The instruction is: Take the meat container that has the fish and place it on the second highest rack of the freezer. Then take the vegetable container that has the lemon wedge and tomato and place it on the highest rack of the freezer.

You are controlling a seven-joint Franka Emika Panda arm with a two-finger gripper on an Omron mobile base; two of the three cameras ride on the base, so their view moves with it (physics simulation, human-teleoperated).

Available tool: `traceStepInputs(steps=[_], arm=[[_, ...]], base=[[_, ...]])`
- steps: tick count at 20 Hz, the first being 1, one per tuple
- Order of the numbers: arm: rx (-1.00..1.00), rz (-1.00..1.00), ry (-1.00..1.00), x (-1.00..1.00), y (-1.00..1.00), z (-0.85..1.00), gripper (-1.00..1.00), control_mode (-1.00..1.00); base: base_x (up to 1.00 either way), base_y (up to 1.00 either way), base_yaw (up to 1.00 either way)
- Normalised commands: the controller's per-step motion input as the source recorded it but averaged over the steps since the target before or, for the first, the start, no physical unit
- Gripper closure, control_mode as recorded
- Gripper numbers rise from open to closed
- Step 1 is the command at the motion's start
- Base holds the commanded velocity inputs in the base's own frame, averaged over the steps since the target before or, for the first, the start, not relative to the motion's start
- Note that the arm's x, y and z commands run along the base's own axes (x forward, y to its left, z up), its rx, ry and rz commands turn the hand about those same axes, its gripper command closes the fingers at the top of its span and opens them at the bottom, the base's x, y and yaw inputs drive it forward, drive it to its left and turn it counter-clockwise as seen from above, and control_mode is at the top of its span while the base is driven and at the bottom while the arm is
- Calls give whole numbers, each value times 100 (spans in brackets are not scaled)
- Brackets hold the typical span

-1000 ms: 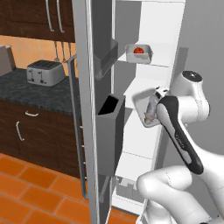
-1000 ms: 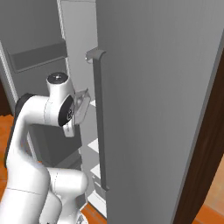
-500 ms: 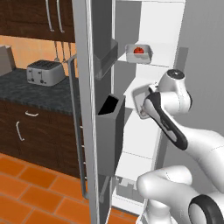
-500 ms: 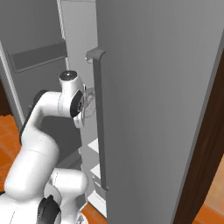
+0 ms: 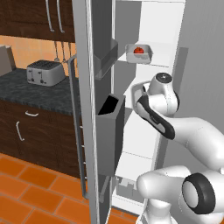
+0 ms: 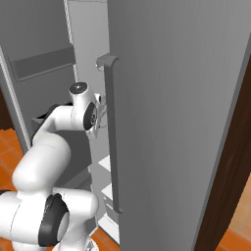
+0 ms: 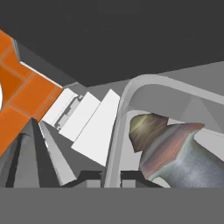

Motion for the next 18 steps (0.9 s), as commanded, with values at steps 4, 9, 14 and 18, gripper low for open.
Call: traceStepInputs(steps=[4, 9, 14, 18], arm=[[0, -6, -1, 39, -8, -32, 100, -100], [1, -11, -2, 39, -37, -7, 100, -100], [0, -9, -2, 59, -7, -10, 100, -100], [0, -3, -5, 47, 0, -16, 100, -100]], base=[[0, 0, 0], [0, 0, 0], [0, 0, 0], [0, 0, 0]])
